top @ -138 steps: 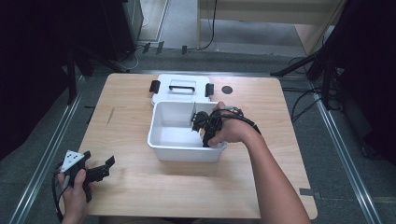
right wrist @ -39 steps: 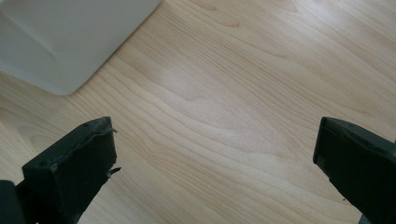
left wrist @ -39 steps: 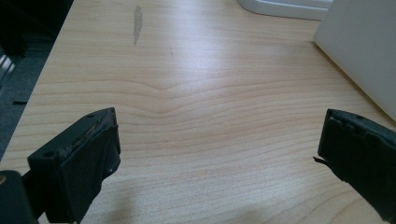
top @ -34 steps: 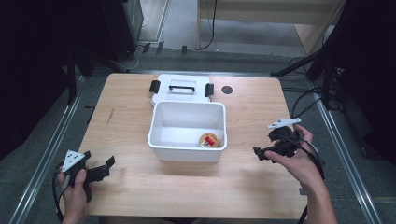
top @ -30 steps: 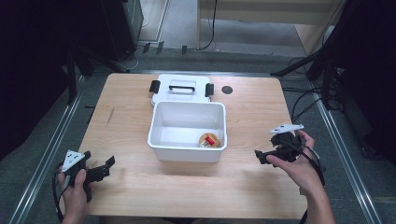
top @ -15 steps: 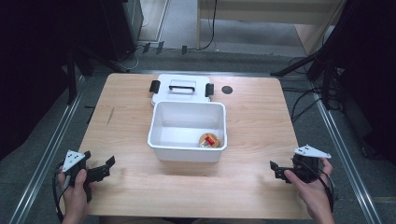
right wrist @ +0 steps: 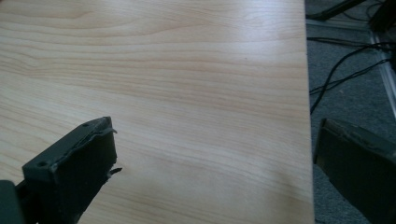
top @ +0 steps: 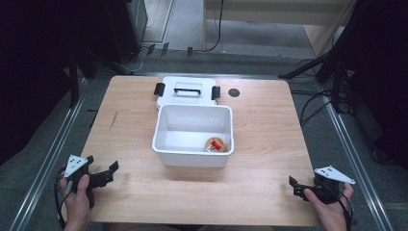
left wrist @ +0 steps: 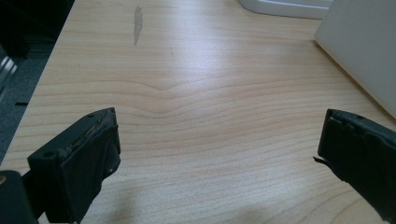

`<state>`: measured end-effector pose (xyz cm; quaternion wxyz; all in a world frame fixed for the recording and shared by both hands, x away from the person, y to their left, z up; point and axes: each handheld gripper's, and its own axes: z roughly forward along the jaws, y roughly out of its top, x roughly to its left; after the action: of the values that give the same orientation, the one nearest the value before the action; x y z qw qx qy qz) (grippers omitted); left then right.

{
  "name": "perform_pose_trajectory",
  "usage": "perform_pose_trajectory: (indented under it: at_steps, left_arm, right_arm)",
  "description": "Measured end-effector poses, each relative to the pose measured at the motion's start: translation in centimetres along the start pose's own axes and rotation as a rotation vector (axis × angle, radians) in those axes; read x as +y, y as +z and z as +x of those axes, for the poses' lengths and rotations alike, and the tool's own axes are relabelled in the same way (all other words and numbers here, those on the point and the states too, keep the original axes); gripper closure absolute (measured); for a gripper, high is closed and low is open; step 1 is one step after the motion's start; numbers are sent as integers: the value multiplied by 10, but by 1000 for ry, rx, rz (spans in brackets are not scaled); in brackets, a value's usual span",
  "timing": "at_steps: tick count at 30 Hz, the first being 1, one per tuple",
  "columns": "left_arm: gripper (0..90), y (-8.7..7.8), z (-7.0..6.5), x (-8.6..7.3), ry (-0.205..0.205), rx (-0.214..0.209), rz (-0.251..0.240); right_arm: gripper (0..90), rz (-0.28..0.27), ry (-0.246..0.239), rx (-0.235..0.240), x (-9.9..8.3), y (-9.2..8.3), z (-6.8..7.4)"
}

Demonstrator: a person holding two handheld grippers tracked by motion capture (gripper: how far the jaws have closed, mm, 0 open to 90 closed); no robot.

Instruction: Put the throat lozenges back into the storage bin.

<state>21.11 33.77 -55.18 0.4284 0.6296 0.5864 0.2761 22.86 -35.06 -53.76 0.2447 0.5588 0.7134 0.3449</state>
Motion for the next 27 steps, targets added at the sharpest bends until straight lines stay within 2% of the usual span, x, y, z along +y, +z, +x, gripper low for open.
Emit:
perform_pose_trajectory:
  at_steps: [7,11,16,22,27]
  left_arm:
    - [0,0,0,0,2,-2,1]
    - [0,0,0,0,1,-3,3]
    - [0,0,2,0,-14,-11,2]
    - [0,0,3,0,-16,-13,4]
    - [0,1,2,0,-15,-11,7]
  right_arm:
    - [0,-31,48,-29,-12,-4,-8]
    - [0,-63,91,-18,-16,-8,-14]
    - [0,-87,118,-34,-21,-12,-20]
    - [0,-104,154,-27,-22,-12,-24]
    - [0,-81,182,-34,-21,-9,-24]
